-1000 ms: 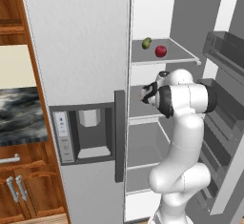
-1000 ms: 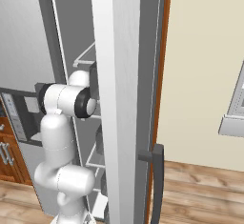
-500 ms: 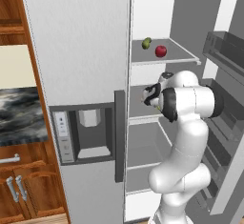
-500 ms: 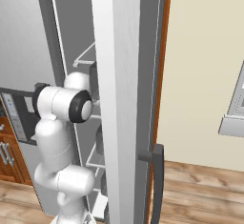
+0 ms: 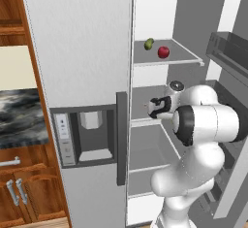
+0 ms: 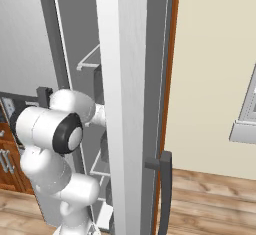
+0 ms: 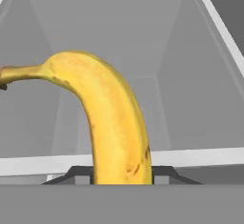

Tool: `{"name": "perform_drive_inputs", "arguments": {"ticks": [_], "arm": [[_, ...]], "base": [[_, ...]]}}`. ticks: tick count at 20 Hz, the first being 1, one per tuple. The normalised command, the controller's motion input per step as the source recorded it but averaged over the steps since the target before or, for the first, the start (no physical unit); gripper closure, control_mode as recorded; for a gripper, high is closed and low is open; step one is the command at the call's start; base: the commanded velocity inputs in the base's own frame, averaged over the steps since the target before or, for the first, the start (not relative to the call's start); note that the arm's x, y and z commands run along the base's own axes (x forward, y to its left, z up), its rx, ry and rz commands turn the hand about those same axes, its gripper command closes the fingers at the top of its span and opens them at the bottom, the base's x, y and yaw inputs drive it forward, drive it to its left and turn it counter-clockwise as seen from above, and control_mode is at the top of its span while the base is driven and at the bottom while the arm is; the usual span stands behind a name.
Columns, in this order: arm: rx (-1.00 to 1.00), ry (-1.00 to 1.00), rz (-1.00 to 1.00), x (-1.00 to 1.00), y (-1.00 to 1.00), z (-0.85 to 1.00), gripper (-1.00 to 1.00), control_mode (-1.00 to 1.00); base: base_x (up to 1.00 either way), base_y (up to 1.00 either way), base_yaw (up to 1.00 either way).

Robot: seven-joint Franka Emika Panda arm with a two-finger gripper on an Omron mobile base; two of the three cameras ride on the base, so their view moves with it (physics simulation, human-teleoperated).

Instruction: Pick up the banana and apple from the fridge and place one fruit on each plate on the dining counter.

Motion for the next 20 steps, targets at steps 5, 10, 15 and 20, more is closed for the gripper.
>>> {"name": "perform_drive_inputs", "arguments": {"ticks": [5, 10, 15, 20], "arm": [[0.00, 0.01, 0.00, -0.42, 0.12, 0.89, 1.00, -1.00], [0.05, 0.12, 0.00, -0.54, 0.00, 1.00, 1.00, -1.00], [0.05, 0.15, 0.00, -0.84, 0.00, 0.66, 1.00, -1.00], [0.01, 0.17, 0.00, -0.76, 0.09, 0.60, 1.00, -1.00]], "base": [[0.00, 0.00, 0.00], [0.00, 0.00, 0.00], [0.00, 0.00, 0.00], [0.00, 0.00, 0.00]]}}
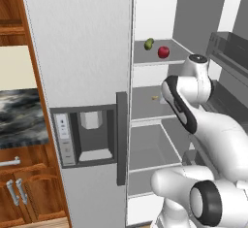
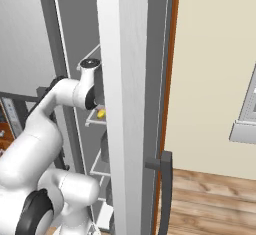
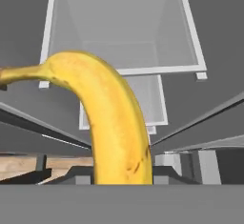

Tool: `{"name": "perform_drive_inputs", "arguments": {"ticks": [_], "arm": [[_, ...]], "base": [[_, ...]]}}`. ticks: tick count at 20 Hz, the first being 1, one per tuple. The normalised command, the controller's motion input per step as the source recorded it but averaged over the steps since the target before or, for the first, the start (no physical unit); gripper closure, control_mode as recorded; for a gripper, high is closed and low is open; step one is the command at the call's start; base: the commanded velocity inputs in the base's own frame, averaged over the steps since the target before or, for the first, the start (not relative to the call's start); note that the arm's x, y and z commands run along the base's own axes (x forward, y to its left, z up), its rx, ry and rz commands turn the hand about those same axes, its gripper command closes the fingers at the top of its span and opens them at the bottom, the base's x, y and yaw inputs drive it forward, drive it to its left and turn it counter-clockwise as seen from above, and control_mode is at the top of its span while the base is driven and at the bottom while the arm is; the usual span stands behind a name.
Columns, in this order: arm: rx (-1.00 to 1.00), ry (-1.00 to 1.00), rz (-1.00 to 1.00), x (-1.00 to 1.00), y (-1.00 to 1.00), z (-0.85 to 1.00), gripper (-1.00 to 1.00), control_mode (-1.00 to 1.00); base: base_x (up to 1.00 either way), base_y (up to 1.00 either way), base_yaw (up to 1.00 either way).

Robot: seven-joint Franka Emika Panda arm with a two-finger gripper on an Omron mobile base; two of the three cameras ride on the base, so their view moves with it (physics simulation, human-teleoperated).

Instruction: Pick up the banana and apple from the fridge and place one fruit on each plate on the dining counter.

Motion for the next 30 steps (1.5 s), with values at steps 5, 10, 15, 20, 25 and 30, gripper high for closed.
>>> {"name": "perform_drive_inputs", "arguments": {"ticks": [5, 10, 15, 20, 25, 30], "arm": [[0.00, 0.13, 0.00, -0.44, 0.24, 0.56, 1.00, -1.00], [-0.01, 0.03, 0.00, -0.45, 0.39, 0.56, 1.00, -1.00], [0.00, -0.06, 0.00, -1.00, 0.21, 0.44, 1.00, -1.00], [0.00, -0.06, 0.00, -1.00, 0.23, 0.13, 1.00, -1.00], [0.00, -0.15, 0.00, -0.67, 0.05, 0.00, 1.00, -1.00], [0.00, -0.05, 0.00, -0.02, 0.04, 0.00, 1.00, -1.00]], "base": [[0.00, 0.00, 0.00], [0.00, 0.00, 0.00], [0.00, 0.00, 0.00], [0.00, 0.00, 0.00], [0.00, 0.00, 0.00], [0.00, 0.00, 0.00]]}}
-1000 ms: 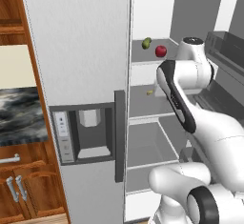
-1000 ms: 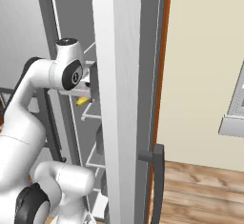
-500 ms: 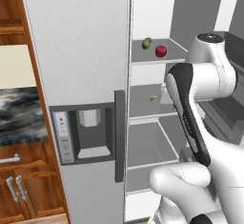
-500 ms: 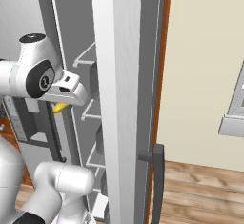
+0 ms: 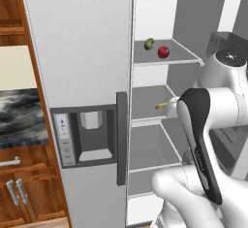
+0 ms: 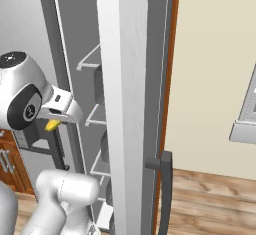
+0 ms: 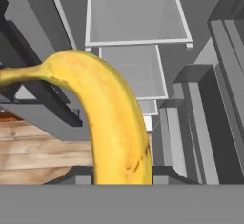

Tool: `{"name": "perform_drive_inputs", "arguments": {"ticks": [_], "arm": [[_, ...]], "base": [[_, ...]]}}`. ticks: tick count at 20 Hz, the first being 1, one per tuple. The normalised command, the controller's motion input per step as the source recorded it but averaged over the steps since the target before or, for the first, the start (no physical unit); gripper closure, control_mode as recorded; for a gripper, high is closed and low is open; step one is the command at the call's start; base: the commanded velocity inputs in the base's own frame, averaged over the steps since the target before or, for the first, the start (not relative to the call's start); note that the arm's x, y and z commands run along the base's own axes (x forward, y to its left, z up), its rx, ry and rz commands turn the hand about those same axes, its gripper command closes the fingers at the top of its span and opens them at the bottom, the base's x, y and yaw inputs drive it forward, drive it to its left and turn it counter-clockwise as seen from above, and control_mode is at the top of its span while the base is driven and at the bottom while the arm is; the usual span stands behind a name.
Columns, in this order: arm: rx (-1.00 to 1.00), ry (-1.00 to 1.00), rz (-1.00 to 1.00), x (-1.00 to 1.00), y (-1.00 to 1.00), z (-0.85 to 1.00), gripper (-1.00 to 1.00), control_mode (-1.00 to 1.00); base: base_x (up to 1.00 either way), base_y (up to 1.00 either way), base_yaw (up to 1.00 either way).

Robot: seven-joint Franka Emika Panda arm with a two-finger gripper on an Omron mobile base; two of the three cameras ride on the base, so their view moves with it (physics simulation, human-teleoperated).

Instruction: Pick up the banana and apple from the fridge and place one fruit on each plate on the dining counter.

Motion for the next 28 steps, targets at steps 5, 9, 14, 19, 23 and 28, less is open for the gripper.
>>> {"name": "perform_drive_inputs", "arguments": {"ticks": [5, 9, 14, 19, 23, 28], "arm": [[0.00, 0.00, 0.00, 0.00, 0.00, 0.00, 1.00, -1.00], [0.00, 0.00, 0.00, -0.07, 0.01, 0.00, 1.00, -1.00], [0.00, 0.00, 0.00, 0.00, 0.00, 0.00, 1.00, 1.00], [0.00, 0.00, 0.00, 0.00, 0.00, 0.00, 1.00, 1.00], [0.00, 0.00, 0.00, 0.00, 0.00, 0.00, 1.00, 1.00], [0.00, 0.00, 0.00, 0.00, 0.00, 0.00, 1.00, 1.00]], "base": [[0.00, 0.00, 0.00], [0.00, 0.00, 0.00], [-0.56, 0.81, 0.00], [-0.24, 0.99, 0.02], [-0.19, 0.93, 0.23], [-0.03, 0.84, 0.58]]}}
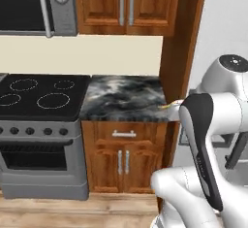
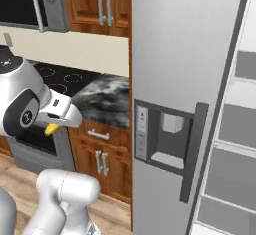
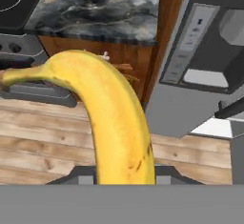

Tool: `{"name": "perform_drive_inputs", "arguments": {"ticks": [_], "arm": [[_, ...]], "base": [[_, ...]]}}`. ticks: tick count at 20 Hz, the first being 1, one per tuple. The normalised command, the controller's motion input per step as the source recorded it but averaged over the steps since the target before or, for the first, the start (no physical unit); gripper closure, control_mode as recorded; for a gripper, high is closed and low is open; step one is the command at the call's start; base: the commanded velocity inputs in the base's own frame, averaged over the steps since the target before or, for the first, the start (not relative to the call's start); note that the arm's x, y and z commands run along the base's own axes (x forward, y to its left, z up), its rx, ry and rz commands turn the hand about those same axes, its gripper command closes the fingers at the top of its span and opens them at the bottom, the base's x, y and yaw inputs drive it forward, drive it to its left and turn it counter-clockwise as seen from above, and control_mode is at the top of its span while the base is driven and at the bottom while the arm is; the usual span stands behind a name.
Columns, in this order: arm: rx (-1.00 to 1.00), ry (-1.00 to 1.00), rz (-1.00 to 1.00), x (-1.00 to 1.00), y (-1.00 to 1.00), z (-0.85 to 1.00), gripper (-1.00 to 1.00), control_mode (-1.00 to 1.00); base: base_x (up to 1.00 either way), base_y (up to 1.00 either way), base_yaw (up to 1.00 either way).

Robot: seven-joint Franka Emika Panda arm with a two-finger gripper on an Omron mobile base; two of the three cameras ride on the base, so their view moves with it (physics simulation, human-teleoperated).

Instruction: Pick up the banana and apple from the fridge and place one fruit on each plate on the dining counter.

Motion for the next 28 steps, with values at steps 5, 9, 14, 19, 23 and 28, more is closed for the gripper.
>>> {"name": "perform_drive_inputs", "arguments": {"ticks": [5, 9, 14, 19, 23, 28], "arm": [[0.00, 0.00, 0.00, 0.00, 0.00, 0.00, 1.00, 1.00], [0.00, 0.00, 0.00, 0.00, 0.00, 0.00, 1.00, 1.00], [0.00, 0.00, 0.00, 0.00, 0.00, 0.00, 1.00, 1.00], [0.00, 0.00, 0.00, 0.00, 0.00, 0.00, 1.00, 1.00], [0.00, 0.00, 0.00, 0.00, 0.00, 0.00, 1.00, 1.00], [0.00, 0.00, 0.00, 0.00, 0.00, 0.00, 1.00, 1.00]], "base": [[0.00, 0.58, 0.94], [0.09, 0.42, 0.88], [0.19, 0.18, 0.97], [0.47, 0.00, 1.00], [0.56, 0.00, 0.99], [0.79, -0.15, 0.88]]}}
